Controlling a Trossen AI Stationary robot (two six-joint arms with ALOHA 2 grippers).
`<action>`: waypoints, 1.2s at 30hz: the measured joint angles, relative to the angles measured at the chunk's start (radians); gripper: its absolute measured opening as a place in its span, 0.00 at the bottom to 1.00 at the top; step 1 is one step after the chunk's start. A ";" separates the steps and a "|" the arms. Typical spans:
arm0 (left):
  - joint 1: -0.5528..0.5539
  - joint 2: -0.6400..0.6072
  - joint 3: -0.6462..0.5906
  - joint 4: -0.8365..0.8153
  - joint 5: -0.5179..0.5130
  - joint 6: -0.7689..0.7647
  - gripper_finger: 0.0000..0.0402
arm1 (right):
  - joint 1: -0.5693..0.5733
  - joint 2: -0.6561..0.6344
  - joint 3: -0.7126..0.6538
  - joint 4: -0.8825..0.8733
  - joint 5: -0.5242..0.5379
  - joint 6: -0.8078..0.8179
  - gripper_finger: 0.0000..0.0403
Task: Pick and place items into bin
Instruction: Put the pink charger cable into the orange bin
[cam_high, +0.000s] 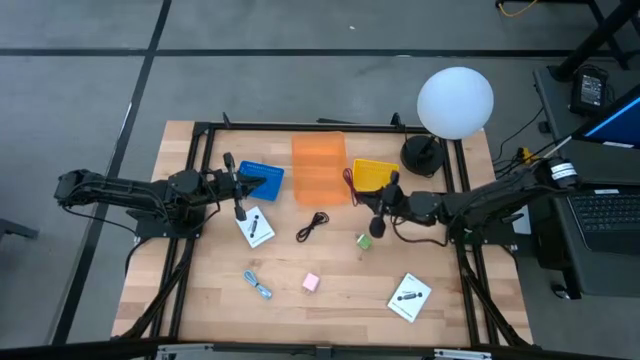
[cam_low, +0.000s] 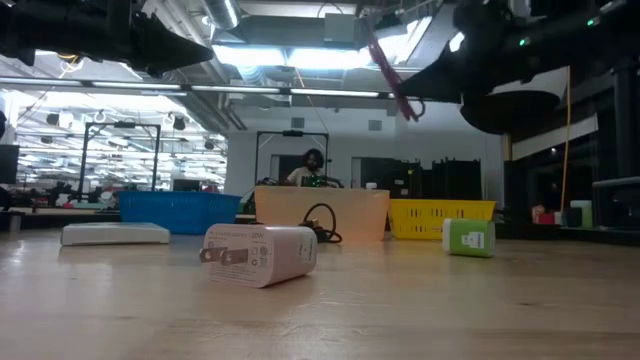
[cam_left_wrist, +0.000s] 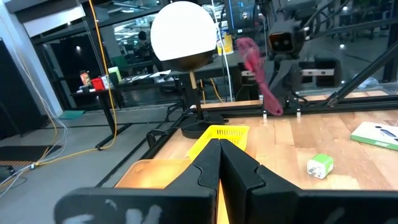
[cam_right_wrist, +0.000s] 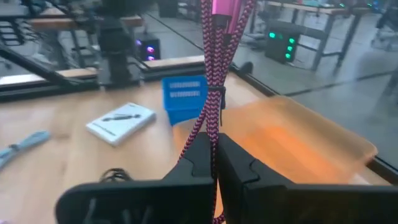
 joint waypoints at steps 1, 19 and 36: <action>0.000 0.000 0.000 0.000 0.000 0.000 0.01 | -0.011 0.008 0.000 0.005 0.001 0.008 0.00; 0.000 0.000 0.000 0.000 -0.001 0.086 0.01 | -0.222 0.254 0.394 -0.456 -0.004 0.048 0.00; 0.000 0.000 0.000 -0.001 -0.001 0.106 0.01 | -0.343 0.399 0.767 -0.911 -0.201 0.024 0.00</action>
